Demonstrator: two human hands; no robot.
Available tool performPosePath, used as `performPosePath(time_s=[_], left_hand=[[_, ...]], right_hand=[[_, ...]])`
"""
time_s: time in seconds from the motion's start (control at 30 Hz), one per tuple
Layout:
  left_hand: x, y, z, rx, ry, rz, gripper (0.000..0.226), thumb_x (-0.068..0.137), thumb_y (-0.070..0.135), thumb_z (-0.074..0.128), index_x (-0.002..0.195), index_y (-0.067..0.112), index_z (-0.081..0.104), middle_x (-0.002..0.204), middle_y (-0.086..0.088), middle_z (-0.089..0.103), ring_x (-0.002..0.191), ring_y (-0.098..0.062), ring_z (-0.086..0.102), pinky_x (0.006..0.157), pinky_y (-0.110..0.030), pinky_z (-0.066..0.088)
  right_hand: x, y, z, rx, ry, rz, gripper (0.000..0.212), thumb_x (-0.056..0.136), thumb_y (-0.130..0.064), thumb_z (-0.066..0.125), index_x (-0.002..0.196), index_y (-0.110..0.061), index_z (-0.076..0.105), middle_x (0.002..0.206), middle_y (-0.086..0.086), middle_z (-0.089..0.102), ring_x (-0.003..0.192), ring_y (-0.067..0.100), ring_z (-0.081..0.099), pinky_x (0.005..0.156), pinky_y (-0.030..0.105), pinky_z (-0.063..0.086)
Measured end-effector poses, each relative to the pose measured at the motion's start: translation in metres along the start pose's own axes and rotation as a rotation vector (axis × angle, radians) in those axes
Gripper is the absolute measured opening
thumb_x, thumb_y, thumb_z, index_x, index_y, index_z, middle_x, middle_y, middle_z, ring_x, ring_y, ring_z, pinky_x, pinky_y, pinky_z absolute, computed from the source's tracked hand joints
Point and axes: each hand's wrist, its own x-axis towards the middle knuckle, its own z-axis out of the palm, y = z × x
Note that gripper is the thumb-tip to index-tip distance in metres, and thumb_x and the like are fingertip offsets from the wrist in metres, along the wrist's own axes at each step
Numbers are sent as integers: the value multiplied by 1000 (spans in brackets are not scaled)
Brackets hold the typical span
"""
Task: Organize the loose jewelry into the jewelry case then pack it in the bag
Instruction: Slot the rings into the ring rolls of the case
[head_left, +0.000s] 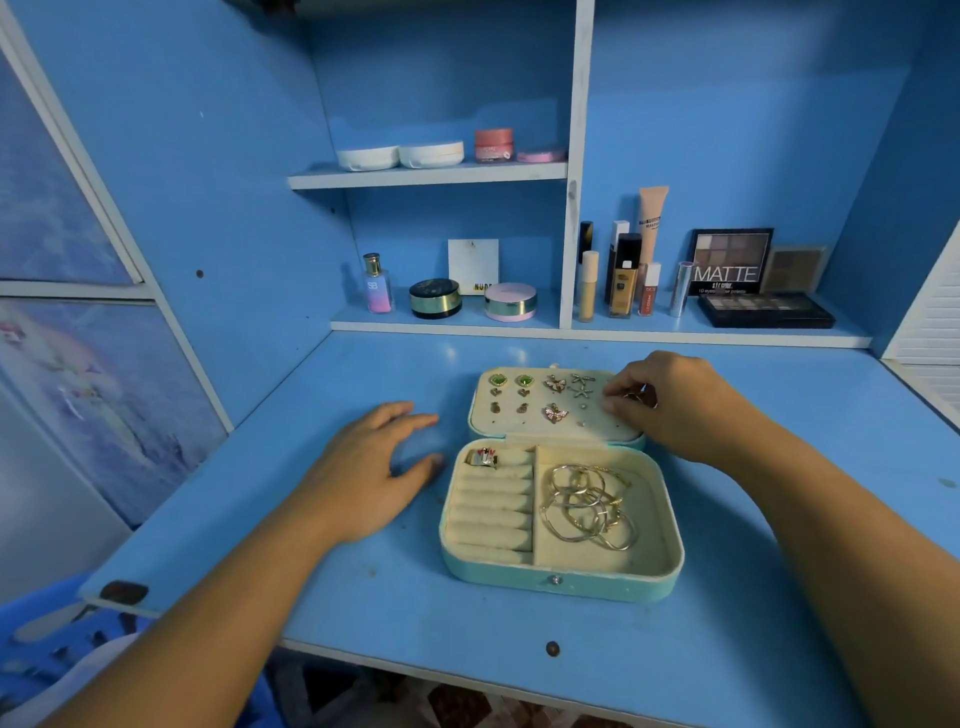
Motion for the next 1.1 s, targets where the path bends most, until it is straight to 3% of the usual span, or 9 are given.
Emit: performPosePath(time_s=[0.2, 0.37, 0.43, 0.57, 0.7, 0.8, 0.93, 1.1], left_hand=[[2, 2, -3, 15, -23, -11, 81, 68, 81, 27, 139, 45, 45, 153, 14, 32, 140, -12, 32, 117, -29, 23], [0, 2, -4, 13, -5, -12, 80, 68, 80, 27, 138, 44, 46, 153, 13, 33, 139, -15, 33, 115, -29, 23], [0, 1, -3, 9, 7, -1, 72, 74, 77, 36, 137, 42, 47, 151, 12, 35, 138, -15, 35, 115, -29, 24], [0, 2, -3, -6, 9, -17, 54, 87, 62, 53, 137, 43, 46, 151, 15, 33, 139, -16, 32, 115, -30, 24], [2, 0, -3, -25, 10, -17, 56, 85, 65, 51, 136, 43, 47, 151, 16, 33, 139, -13, 32, 116, -30, 24], [3, -3, -1, -35, 5, -21, 71, 74, 77, 41, 135, 43, 48, 150, 17, 35, 138, -13, 34, 116, -33, 26], [3, -4, -1, -43, 5, -21, 63, 80, 72, 47, 136, 44, 47, 150, 17, 34, 138, -13, 33, 116, -33, 26], [2, -2, -1, -55, 3, -27, 57, 84, 65, 52, 137, 45, 46, 151, 18, 33, 139, -14, 32, 116, -32, 25]], right_hand=[[-9, -18, -10, -54, -27, 63, 15, 89, -17, 62, 96, -28, 69, 97, -3, 66, 86, 17, 60, 76, 31, 52], [-25, -55, -10, 224, 16, -92, 14, 85, -23, 70, 94, -33, 69, 85, -15, 68, 80, -2, 63, 71, 9, 48], [-28, -65, -2, 267, 14, -168, 14, 83, -21, 72, 93, -31, 70, 85, -17, 68, 80, -3, 63, 75, 10, 48], [-30, -74, 12, 187, -18, -333, 12, 82, -23, 73, 92, -28, 69, 82, -22, 62, 78, -2, 59, 68, 6, 42], [-30, -76, 21, 182, -44, -355, 11, 80, -28, 75, 85, -28, 65, 74, -16, 61, 71, 5, 57, 63, 12, 44], [-32, -79, 25, 175, -31, -384, 11, 78, -25, 77, 81, -24, 66, 70, -12, 63, 71, 6, 56, 61, 13, 44], [-34, -82, 24, 165, -48, -398, 8, 78, -21, 78, 80, -20, 70, 74, -10, 68, 73, 7, 60, 65, 17, 48], [-34, -75, 17, 130, -145, -416, 8, 80, -23, 75, 87, -24, 73, 82, -17, 70, 78, -1, 63, 73, 11, 49]])
